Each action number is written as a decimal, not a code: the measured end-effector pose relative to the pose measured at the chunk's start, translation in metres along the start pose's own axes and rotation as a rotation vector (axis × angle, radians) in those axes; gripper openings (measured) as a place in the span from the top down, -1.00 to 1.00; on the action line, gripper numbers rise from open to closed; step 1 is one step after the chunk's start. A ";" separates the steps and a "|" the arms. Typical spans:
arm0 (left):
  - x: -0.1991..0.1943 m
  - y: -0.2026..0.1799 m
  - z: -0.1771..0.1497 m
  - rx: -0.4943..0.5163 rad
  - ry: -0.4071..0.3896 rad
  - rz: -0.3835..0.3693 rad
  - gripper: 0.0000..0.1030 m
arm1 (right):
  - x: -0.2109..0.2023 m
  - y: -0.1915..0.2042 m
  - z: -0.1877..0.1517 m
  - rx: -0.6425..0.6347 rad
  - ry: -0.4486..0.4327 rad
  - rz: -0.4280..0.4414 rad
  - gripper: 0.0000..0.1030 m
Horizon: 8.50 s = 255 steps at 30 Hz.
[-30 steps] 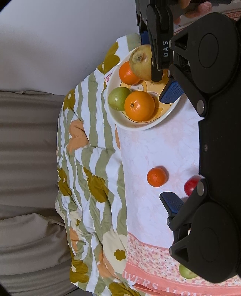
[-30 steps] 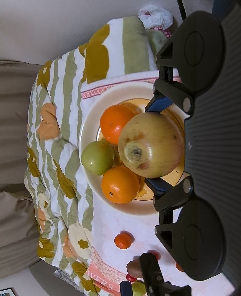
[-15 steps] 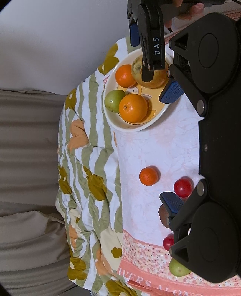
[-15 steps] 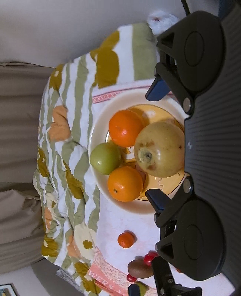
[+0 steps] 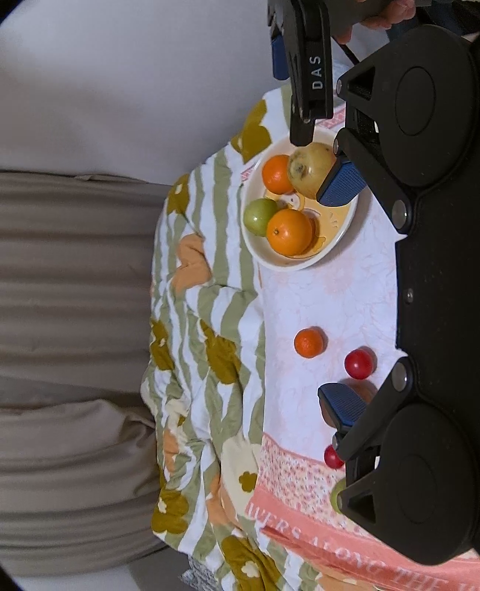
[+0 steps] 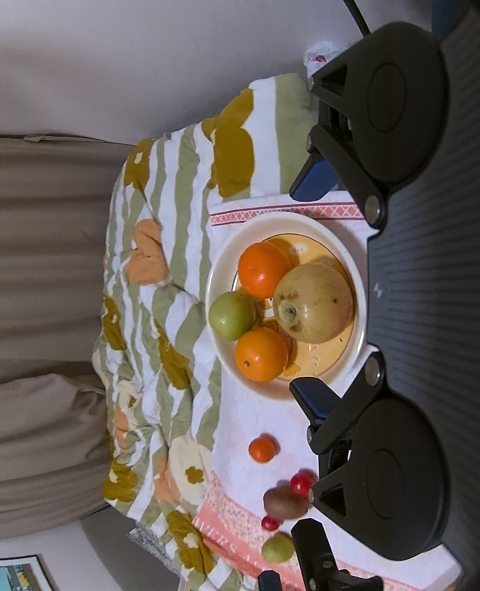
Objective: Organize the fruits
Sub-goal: 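Withdraw both tools from the bowl toward the remaining fruits, then grasp the green apple with the left tool while the right tool grasps the kiwi, then carry the green apple and kiwi to the duck bowl and release them, then withdraw both tools from the bowl toward the tomatoes and tangerines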
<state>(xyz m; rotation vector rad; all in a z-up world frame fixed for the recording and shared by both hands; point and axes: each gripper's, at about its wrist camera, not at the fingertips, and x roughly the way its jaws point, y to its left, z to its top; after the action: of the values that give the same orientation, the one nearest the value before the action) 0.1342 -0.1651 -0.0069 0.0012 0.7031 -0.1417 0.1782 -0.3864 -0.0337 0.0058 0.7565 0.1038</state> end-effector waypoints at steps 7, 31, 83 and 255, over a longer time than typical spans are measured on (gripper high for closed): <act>-0.041 0.012 -0.006 -0.056 -0.040 0.052 -1.00 | -0.038 0.010 -0.001 -0.051 -0.028 0.035 -1.00; -0.098 0.166 -0.028 -0.040 -0.112 0.140 -1.00 | -0.076 0.144 -0.009 -0.002 -0.085 0.036 -1.00; 0.117 0.234 -0.037 0.134 0.242 -0.070 -0.14 | 0.145 0.276 -0.003 -0.255 0.168 0.131 -0.94; -0.024 -0.017 -0.002 -0.010 -0.076 0.013 -0.89 | -0.008 -0.035 0.001 -0.030 -0.110 0.005 -1.00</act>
<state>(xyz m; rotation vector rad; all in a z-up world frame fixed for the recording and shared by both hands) 0.1126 -0.1789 0.0084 -0.0095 0.6276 -0.1248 0.1762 -0.4222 -0.0289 -0.0156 0.6451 0.1184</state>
